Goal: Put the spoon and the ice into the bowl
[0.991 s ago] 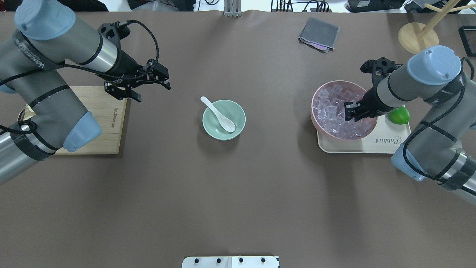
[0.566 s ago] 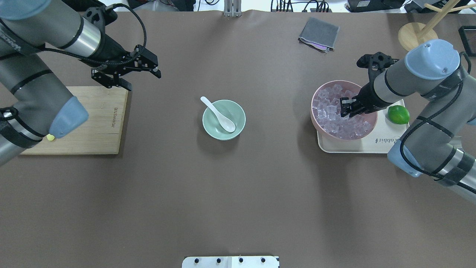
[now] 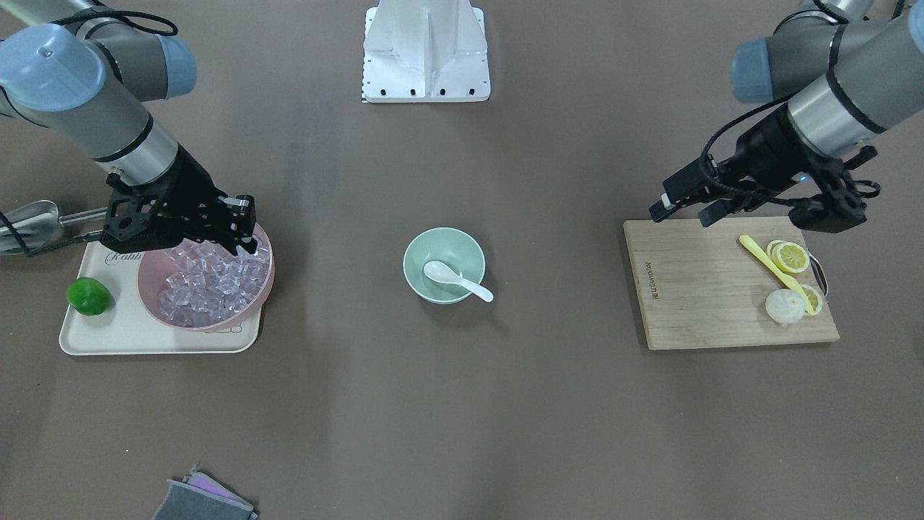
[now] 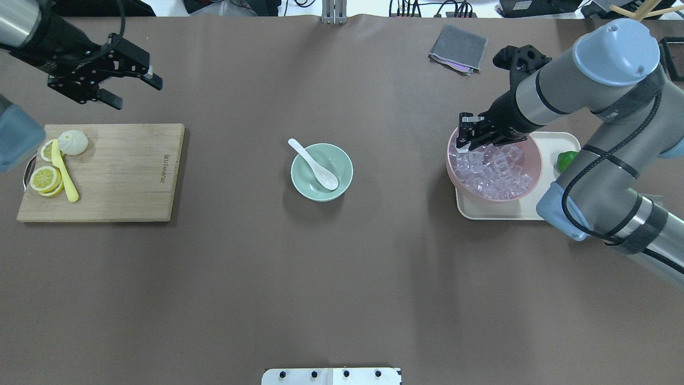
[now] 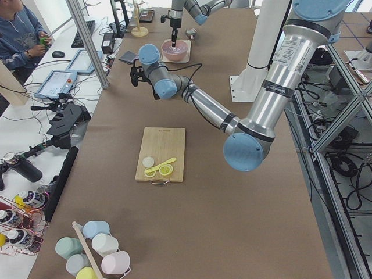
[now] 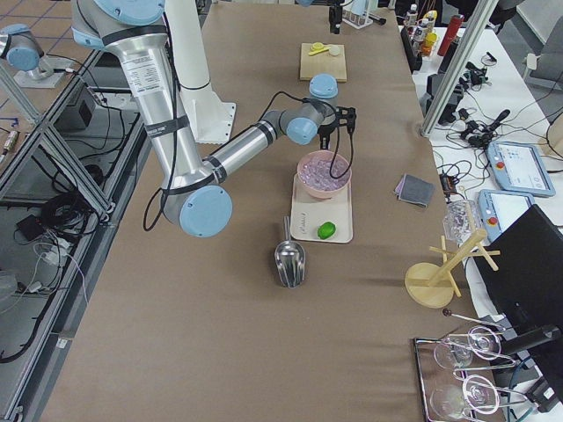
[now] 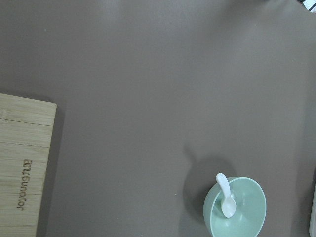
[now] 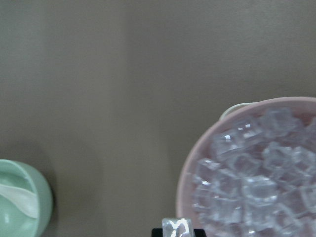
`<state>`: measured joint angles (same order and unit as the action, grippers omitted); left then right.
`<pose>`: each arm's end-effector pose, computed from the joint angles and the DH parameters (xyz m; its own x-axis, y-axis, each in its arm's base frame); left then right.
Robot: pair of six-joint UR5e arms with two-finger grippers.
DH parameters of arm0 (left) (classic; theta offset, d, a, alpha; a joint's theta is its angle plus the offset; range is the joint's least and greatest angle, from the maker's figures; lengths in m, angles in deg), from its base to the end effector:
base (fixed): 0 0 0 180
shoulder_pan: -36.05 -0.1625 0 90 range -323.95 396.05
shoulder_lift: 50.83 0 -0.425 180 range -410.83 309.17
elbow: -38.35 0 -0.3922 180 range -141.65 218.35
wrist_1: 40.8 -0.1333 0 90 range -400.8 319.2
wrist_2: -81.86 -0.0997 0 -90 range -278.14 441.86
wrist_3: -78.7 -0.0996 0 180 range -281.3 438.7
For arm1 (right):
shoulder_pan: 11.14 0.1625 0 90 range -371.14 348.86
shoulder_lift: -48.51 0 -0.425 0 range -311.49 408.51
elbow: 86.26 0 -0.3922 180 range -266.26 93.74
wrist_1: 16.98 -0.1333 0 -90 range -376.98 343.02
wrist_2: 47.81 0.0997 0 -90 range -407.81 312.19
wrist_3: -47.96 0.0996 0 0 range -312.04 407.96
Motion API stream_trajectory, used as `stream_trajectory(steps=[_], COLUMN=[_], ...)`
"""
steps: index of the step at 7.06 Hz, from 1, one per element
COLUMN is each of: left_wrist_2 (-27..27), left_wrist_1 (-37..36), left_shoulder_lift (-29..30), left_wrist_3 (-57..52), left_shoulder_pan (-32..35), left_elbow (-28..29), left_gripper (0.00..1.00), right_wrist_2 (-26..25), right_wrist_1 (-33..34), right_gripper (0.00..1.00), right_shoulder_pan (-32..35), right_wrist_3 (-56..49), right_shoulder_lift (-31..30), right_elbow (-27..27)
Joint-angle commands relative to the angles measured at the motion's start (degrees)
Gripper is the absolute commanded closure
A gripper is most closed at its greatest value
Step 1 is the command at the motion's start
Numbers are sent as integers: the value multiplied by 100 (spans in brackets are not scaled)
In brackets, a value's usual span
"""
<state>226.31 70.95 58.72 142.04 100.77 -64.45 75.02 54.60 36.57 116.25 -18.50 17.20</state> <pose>0.2000 -0.5458 0.3063 0.3334 -0.0950 -0.9380 0.1060 0.9924 -0.0629 -0.3500 -0.5026 0.2873 0.4793 0.0650 0.8752 -0.1571 0.9875 0.0127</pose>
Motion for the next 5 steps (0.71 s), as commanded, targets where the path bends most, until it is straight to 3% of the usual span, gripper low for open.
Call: stream_trajectory(steps=[1,3,5], left_wrist_2=[171,171,145], left_wrist_1=[40,40,40], left_shoulder_lift=[-948,-1619,-1664], left_wrist_3=[-1291,-2270,-2273], left_shoulder_pan=[417,726,735], left_elbow=[-283,-319,-301], left_gripper=[2,2,2], right_wrist_2=[-859,-1836,-2446], right_wrist_1=[75,49,-21], right_gripper=[100,100,100], right_shoulder_pan=[-803,-1481,-1756], right_wrist_3=[1216,1887,2075], right_shoulder_lift=[870,1678,2077], right_elbow=[-45,-664,-1169])
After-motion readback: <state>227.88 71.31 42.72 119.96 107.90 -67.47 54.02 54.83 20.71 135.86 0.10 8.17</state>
